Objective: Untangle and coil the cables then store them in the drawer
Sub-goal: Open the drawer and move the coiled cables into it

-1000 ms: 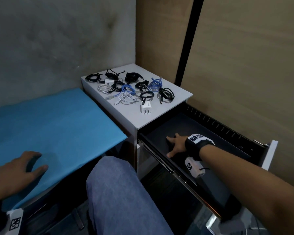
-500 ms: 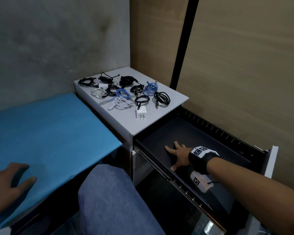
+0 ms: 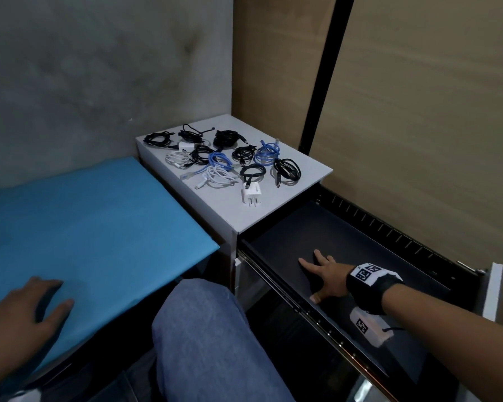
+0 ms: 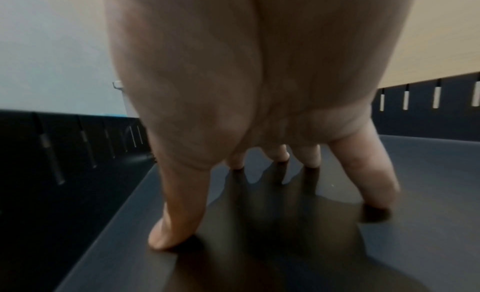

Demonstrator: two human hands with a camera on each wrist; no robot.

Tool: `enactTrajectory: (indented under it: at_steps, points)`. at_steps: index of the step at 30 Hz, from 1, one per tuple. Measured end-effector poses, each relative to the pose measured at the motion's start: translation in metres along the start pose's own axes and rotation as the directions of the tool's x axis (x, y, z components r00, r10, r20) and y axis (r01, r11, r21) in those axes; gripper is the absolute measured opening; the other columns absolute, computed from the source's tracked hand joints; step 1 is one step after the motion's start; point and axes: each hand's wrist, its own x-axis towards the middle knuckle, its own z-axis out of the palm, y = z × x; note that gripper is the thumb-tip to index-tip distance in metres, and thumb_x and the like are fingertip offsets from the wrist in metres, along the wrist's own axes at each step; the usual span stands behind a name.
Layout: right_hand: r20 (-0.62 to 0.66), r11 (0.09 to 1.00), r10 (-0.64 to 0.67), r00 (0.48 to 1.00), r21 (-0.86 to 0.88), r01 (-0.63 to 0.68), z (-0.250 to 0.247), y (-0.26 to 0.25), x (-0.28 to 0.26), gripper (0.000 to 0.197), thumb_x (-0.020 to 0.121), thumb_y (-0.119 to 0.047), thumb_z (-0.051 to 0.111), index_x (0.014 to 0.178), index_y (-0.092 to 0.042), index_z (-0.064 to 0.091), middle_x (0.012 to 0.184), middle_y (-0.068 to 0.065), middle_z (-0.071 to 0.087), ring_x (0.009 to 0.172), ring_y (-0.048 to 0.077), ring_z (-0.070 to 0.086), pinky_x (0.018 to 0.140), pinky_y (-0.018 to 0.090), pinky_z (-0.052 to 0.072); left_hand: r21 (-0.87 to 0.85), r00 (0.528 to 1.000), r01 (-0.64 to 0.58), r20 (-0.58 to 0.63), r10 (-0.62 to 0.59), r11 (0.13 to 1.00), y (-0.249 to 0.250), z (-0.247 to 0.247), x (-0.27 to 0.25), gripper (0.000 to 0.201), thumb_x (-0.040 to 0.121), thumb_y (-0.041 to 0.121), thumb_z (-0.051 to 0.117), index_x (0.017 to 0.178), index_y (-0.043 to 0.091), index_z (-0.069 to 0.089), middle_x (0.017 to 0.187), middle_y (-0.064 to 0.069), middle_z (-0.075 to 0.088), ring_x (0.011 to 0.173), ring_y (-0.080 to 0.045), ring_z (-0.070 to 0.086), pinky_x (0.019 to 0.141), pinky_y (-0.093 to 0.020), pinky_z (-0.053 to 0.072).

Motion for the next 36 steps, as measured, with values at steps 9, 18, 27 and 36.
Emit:
enactTrajectory:
  at_steps: [9,18,27,36]
  points:
    - [-0.073,0.994,0.035,0.997,-0.103,-0.042,-0.036,-0.020,-0.020,0.078,0.092,-0.056,0.064,0.157,-0.026,0.032,0.161,0.014,0.033,0.142,0.031,0.043,0.110,0.035,0.040,-0.135,0.980,0.187,-0.038,-0.194,0.973,0.065,-0.018,-0.013,0.069,0.082,0.070,0.044,0.129,0.023,0.059,0.141,-0.017,0.054,0.121,-0.039,0.053,0.101,-0.059,0.042]
    - [-0.689,0.994,-0.070,0.722,0.014,0.109,-0.171,-0.113,-0.020,0.080,0.088,-0.066,0.060,0.152,-0.023,0.035,0.153,0.011,0.037,0.129,0.034,0.053,0.098,0.046,0.049,-0.192,0.970,0.182,-0.127,-0.209,0.964,0.060,-0.005,-0.011,0.071,0.081,0.069,0.043,0.133,0.022,0.055,0.149,-0.016,0.045,0.136,-0.038,0.043,0.112,-0.056,0.034]
    - [-0.490,0.999,0.050,0.870,0.028,-0.042,-0.208,-0.150,0.034,0.065,0.087,-0.046,0.071,0.138,-0.010,0.051,0.143,0.016,0.052,0.113,0.036,0.058,0.082,0.040,0.050,-0.177,0.969,0.156,-0.165,-0.186,0.972,0.052,0.007,-0.009,0.067,0.080,0.069,0.044,0.130,0.026,0.056,0.151,-0.013,0.043,0.137,-0.039,0.042,0.113,-0.057,0.032]
    - [-0.573,1.000,0.018,0.820,0.008,-0.017,-0.202,-0.156,0.034,0.042,0.102,-0.022,0.053,0.138,-0.001,0.046,0.140,0.020,0.049,0.124,0.035,0.055,0.084,0.036,0.045,-0.228,0.969,0.114,-0.190,-0.159,0.967,0.048,0.015,-0.007,0.067,0.082,0.063,0.044,0.132,0.021,0.057,0.150,-0.016,0.042,0.145,-0.035,0.035,0.119,-0.057,0.026]
